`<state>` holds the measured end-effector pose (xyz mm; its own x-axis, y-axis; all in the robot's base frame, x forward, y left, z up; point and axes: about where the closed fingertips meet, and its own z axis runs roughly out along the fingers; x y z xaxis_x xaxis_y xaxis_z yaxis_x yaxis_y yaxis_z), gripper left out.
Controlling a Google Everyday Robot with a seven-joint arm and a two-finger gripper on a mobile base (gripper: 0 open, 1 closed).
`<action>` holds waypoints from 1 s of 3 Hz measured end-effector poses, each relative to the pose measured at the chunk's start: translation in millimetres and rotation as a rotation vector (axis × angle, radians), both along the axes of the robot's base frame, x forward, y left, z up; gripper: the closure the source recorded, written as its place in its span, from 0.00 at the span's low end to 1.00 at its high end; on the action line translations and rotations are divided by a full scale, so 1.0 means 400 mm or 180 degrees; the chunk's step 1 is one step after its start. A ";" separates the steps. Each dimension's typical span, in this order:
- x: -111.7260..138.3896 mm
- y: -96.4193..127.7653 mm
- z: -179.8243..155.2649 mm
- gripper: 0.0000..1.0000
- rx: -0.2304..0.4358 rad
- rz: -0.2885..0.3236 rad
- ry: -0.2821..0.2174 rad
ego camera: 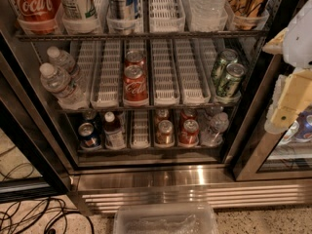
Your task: Pick 7up can from top shelf of fridge
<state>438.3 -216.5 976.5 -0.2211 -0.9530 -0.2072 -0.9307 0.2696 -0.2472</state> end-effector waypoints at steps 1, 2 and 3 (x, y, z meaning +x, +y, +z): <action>0.000 0.000 0.000 0.00 0.0001 0.0001 0.0000; -0.004 0.039 -0.003 0.00 0.0098 0.0075 -0.0009; -0.016 0.162 0.008 0.00 0.0364 0.0335 -0.0132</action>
Offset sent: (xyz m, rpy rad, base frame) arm -0.0045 0.0340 -0.0075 0.0699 0.0150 0.0530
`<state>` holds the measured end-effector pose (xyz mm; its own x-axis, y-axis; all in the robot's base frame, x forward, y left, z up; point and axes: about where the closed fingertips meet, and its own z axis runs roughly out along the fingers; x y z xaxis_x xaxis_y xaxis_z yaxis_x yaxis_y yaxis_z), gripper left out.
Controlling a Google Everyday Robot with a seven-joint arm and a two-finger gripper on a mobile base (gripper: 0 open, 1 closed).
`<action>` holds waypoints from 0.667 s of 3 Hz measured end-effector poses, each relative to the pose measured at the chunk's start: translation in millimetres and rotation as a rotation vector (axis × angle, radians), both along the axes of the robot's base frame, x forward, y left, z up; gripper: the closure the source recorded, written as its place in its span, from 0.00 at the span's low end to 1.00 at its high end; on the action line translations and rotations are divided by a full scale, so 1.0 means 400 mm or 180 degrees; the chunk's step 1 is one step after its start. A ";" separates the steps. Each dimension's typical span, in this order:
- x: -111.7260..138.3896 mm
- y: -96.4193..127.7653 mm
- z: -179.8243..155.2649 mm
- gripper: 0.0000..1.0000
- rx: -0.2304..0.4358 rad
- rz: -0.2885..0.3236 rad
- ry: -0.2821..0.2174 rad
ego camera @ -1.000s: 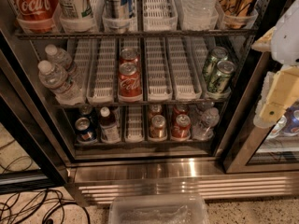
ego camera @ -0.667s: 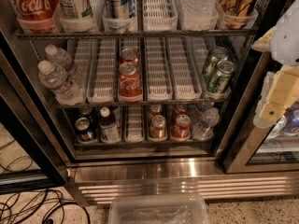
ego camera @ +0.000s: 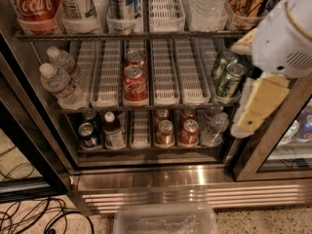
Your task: Pick 7up can from top shelf of fridge
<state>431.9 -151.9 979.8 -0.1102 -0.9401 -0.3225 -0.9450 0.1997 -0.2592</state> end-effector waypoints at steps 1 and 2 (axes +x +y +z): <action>-0.010 0.153 0.032 0.00 0.0293 0.0340 -0.0146; -0.032 0.278 0.066 0.00 0.0507 0.0666 -0.0236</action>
Offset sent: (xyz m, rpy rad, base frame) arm -0.0185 0.1654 0.0308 0.2474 -0.0779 0.3249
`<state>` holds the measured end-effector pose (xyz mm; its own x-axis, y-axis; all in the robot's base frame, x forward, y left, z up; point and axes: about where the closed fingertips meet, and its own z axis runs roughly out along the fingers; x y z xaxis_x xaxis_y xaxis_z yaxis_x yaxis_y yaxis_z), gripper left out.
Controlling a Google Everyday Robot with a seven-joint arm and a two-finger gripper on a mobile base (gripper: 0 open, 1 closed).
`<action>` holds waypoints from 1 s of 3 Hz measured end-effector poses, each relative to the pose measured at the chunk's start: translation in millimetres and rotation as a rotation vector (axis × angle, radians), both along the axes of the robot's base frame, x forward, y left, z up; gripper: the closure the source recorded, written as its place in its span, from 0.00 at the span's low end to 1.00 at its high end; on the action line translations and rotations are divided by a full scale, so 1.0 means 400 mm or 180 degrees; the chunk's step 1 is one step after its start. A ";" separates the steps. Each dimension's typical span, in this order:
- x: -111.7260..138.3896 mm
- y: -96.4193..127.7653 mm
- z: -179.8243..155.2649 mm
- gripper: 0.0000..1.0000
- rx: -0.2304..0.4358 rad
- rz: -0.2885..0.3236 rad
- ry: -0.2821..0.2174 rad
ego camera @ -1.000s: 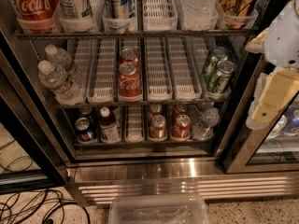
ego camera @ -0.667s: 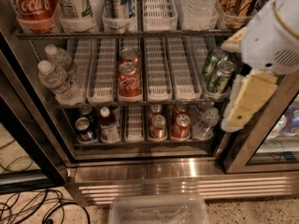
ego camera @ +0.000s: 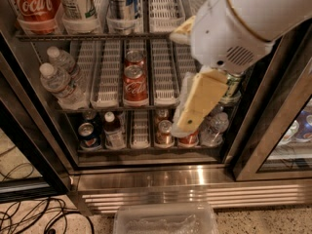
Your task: Pick 7up can from top shelf of fridge
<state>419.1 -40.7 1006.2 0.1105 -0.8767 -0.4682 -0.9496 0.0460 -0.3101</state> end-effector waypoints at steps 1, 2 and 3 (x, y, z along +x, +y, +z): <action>-0.040 0.065 0.033 0.00 0.0020 0.0330 -0.0106; -0.053 0.077 0.055 0.00 0.0032 0.0342 -0.0184; -0.078 0.154 0.038 0.00 0.0260 0.0437 -0.0259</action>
Offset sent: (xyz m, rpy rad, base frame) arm -0.0108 0.0218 0.0059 0.0085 -0.0142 0.0909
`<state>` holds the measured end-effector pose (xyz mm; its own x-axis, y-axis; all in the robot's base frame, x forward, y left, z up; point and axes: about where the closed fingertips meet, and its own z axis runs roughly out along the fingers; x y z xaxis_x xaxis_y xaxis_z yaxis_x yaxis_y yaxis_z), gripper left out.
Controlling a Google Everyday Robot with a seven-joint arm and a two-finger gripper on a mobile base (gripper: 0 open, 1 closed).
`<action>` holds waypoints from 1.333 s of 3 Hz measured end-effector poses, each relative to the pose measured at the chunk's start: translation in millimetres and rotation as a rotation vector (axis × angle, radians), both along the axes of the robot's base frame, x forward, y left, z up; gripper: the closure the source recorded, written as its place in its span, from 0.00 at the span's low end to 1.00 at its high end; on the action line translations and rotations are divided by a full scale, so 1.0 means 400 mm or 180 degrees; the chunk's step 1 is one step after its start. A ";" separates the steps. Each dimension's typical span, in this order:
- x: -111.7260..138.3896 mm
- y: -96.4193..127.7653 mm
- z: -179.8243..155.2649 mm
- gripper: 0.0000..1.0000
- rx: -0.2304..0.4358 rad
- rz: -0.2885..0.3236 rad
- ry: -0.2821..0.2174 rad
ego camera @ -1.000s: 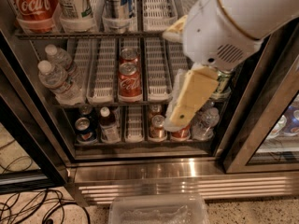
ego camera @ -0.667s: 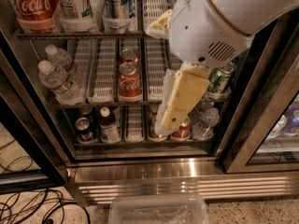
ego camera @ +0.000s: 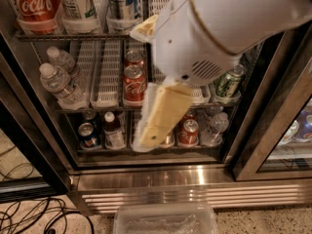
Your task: Pick 7up can from top shelf of fridge
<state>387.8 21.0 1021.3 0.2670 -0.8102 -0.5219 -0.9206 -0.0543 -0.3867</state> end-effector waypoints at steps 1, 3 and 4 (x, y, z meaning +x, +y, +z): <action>0.038 0.097 -0.035 0.00 0.0386 -0.0114 -0.0002; 0.189 0.152 -0.069 0.00 0.1277 -0.0868 0.0171; 0.231 0.177 -0.042 0.00 0.1577 -0.1240 0.0088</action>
Offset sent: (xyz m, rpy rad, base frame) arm 0.1079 0.0638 -0.0487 0.4867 0.0975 -0.2820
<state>480.4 91.9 1004.4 -0.0178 -0.5055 -0.8626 -0.8468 0.4664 -0.2558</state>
